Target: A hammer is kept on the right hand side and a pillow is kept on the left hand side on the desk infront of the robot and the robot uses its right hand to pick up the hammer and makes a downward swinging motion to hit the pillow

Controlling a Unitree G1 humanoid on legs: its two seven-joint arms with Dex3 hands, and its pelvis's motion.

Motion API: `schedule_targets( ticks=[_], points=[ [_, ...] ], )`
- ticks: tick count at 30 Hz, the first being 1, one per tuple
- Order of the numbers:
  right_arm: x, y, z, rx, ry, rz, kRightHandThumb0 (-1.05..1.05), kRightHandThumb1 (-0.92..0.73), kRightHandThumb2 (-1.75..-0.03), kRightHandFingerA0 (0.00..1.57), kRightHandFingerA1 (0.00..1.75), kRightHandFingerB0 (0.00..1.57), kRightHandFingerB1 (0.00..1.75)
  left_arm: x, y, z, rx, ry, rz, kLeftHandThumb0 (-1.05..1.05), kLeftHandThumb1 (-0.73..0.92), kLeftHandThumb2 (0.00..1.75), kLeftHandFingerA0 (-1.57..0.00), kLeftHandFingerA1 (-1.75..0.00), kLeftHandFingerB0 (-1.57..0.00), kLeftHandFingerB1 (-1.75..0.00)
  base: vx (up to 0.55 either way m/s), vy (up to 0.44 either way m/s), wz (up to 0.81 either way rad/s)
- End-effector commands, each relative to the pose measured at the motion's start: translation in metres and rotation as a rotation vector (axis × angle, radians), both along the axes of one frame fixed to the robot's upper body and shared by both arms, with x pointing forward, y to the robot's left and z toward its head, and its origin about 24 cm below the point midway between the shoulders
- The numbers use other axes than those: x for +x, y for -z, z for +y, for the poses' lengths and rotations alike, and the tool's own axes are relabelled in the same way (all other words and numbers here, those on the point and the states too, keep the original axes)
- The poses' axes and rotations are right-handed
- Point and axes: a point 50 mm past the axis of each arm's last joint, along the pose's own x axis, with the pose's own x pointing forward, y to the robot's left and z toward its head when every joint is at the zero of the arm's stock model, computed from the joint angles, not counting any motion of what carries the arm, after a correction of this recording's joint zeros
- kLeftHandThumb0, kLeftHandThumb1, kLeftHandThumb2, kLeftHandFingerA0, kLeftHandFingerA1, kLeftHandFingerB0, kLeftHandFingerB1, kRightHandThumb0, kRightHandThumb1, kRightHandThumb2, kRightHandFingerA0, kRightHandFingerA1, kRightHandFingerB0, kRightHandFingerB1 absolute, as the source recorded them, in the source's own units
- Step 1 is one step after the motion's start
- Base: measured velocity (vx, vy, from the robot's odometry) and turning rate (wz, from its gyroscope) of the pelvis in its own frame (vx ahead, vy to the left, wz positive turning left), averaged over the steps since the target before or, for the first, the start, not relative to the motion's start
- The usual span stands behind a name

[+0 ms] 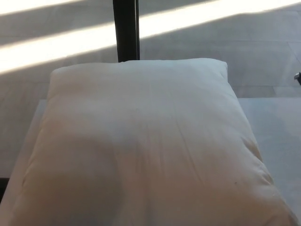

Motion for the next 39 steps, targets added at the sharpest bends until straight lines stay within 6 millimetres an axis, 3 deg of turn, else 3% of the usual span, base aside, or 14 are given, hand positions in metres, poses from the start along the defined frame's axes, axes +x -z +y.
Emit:
schedule_targets(
  ticks=[1,4,6,7,11,13,14,17,26,28,30,31,33,39],
  points=[
    [0.014,-0.026,-0.032,-1.382,-0.301,-0.201,-0.17,-0.64,-0.87,0.91,1.7,0.8,1.34,-0.009,-0.009,0.011,0.037,-0.034,-0.031,-0.57,0.71,0.62,-0.68,-0.5,-0.51,-0.45,0.0,0.0,0.0],
    [0.012,-0.021,-0.035,-1.497,-0.355,-0.162,-0.17,-0.58,-0.95,1.03,1.68,0.82,1.33,-0.01,-0.009,0.011,0.038,-0.033,-0.024,-0.58,0.71,0.62,-0.66,-0.48,-0.51,-0.44,0.0,0.0,0.0],
    [0.008,-0.013,-0.032,-1.613,-0.418,-0.155,-0.25,-0.67,-0.7,0.94,1.69,0.85,1.01,-0.009,-0.008,0.011,0.038,-0.041,-0.029,-0.57,0.7,0.61,-0.69,-0.5,-0.54,-0.46,0.0,0.0,0.0],
    [0.006,-0.003,-0.03,-1.645,-0.472,-0.128,-0.24,-0.68,-0.67,0.87,1.74,0.74,1.38,-0.009,-0.008,0.011,0.032,-0.05,-0.026,-0.56,0.7,0.61,-0.68,-0.49,-0.52,-0.45,0.0,0.0,0.0],
    [0.001,0.019,-0.025,-1.716,-0.564,-0.086,-0.25,-0.69,-0.7,0.85,1.72,0.7,1.51,-0.009,-0.008,0.011,0.029,-0.049,-0.031,-0.57,0.7,0.61,-0.68,-0.5,-0.52,-0.45,0.0,0.0,0.0],
    [0.0,0.028,-0.023,-1.748,-0.607,-0.056,-0.27,-0.7,-0.66,0.84,1.73,0.67,1.5,-0.009,-0.007,0.01,0.029,-0.049,-0.028,-0.6,0.55,0.91,-0.63,-0.63,-0.48,-0.58,0.0,0.0,0.0],
    [-0.001,0.031,-0.021,-1.727,-0.617,-0.057,-0.23,-0.65,-0.68,0.85,1.68,0.71,1.42,-0.009,-0.007,0.01,0.032,-0.046,-0.025,-0.58,0.7,0.61,-0.71,-0.5,-0.52,-0.45,0.0,0.0,0.0],
    [-0.003,0.039,-0.018,-1.731,-0.636,-0.068,-0.2,-0.59,-0.73,0.82,1.74,0.66,1.48,-0.009,-0.007,0.01,0.02,-0.051,-0.039,-0.59,0.69,0.61,-0.67,-0.5,-0.51,-0.45,0.0,0.0,0.0],
    [-0.009,0.057,-0.008,-1.552,-0.732,-0.083,-0.33,-0.71,-0.67,0.91,1.61,0.66,0.68,-0.01,-0.007,0.009,0.036,-0.038,-0.034,-0.58,0.71,0.62,-0.68,-0.51,-0.53,-0.46,0.0,0.0,0.0],
    [-0.009,0.059,-0.011,-1.499,-0.83,0.061,-0.49,-0.72,-0.6,0.54,1.07,0.28,0.32,-0.009,-0.006,0.008,0.033,-0.051,-0.031,-0.56,0.7,0.61,-0.69,-0.5,-0.53,-0.46,0.0,0.0,0.0],
    [-0.009,0.059,-0.011,-1.48,-0.834,0.079,-0.53,-0.72,-0.61,0.37,0.67,0.2,0.28,-0.009,-0.006,0.008,0.033,-0.05,-0.031,-0.57,0.71,0.6,-0.7,-0.5,-0.53,-0.45,0.0,0.0,0.0],
    [-0.009,0.058,-0.012,-1.438,-0.841,0.118,-0.63,-0.56,-0.87,0.21,0.55,0.07,0.39,-0.009,-0.006,0.008,0.042,-0.03,-0.026,-0.57,0.72,0.62,-0.69,-0.51,-0.52,-0.46,0.0,0.0,0.0],
    [-0.011,0.057,-0.014,-1.401,-0.842,0.158,-0.84,-0.6,-0.94,0.0,0.23,0.09,0.15,-0.009,-0.006,0.008,0.041,-0.05,-0.026,-0.58,0.69,0.61,-0.72,-0.51,-0.56,-0.47,0.0,0.0,0.0],
    [-0.018,0.045,-0.021,-1.13,-0.828,0.112,-0.95,-0.68,-0.97,0.0,0.07,0.0,0.0,-0.01,-0.006,0.008,0.046,-0.025,-0.02,-0.58,0.71,0.62,-0.7,-0.51,-0.52,-0.46,0.0,0.0,0.0]
  ],
)
